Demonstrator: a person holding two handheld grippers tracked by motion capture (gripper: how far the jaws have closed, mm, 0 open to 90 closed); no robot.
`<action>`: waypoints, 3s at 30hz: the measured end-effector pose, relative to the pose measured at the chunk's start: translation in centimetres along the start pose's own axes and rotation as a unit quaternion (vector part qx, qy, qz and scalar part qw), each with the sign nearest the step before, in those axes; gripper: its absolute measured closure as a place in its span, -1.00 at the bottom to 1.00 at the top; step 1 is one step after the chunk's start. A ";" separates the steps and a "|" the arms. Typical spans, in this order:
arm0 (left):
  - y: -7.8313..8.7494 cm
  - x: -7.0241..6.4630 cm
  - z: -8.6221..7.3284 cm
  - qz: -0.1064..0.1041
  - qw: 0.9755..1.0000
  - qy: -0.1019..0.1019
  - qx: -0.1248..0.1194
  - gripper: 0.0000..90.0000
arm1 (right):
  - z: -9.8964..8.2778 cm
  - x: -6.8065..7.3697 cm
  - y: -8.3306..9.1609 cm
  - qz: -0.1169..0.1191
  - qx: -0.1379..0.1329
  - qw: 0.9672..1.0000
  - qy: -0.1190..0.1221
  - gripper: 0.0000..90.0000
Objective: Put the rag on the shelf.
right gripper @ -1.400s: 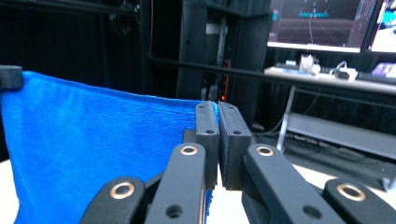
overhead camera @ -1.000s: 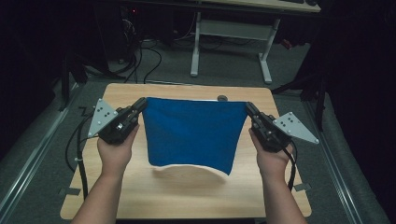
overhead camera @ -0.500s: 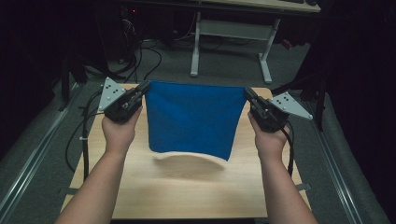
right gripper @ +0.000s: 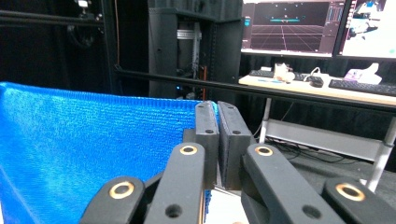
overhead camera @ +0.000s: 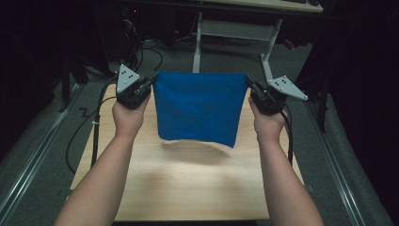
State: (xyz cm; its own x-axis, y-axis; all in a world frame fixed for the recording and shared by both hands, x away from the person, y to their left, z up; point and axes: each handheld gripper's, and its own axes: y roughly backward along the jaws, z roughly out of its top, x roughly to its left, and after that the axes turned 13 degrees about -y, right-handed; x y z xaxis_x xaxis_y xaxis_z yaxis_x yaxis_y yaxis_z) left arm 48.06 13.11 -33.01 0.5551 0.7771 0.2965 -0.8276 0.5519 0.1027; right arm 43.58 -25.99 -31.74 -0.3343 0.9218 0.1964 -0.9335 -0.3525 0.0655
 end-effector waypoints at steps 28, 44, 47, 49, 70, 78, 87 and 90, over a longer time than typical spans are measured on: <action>-6.1 -0.6 -8.7 -0.061 0.981 0.034 0.180 0.95 | -8.0 -3.8 -7.4 -0.047 0.165 0.985 -0.025 0.97; -6.9 -2.6 -12.0 -0.101 0.975 0.056 0.189 0.95 | -13.1 -3.2 -8.3 -0.023 0.204 0.978 -0.039 0.96; -7.0 -3.1 -12.6 -0.109 0.974 0.052 0.190 0.95 | -13.7 -3.0 -8.5 -0.016 0.209 0.977 -0.043 0.96; -7.1 -3.3 -13.0 -0.112 0.973 0.056 0.191 0.95 | -14.0 -2.7 -8.5 -0.012 0.212 0.976 -0.040 0.96; -7.2 -5.5 -15.6 -0.144 0.965 0.059 0.213 0.95 | -15.8 -3.0 -8.5 -0.002 0.231 0.972 -0.049 0.97; -7.2 -5.9 -15.8 -0.152 0.962 0.056 0.220 0.95 | -16.8 -3.2 -8.8 -0.004 0.253 0.966 -0.054 0.97; -6.3 -5.8 -15.8 -0.140 0.963 0.063 0.222 0.68 | -16.6 -3.6 -8.6 -0.021 0.256 0.964 -0.074 0.59; -5.9 -5.5 -15.7 -0.129 0.964 0.077 0.220 0.50 | -16.1 -3.6 -7.9 -0.036 0.252 0.965 -0.059 0.53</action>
State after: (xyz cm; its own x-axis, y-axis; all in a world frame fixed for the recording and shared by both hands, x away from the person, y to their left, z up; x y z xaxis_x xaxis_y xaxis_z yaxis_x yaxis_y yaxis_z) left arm 51.20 10.32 -50.17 0.7244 0.6862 0.0658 -0.5970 0.5769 0.5575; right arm 50.06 -23.90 -48.73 -0.2253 0.9326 0.2820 -0.7629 -0.3489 0.5443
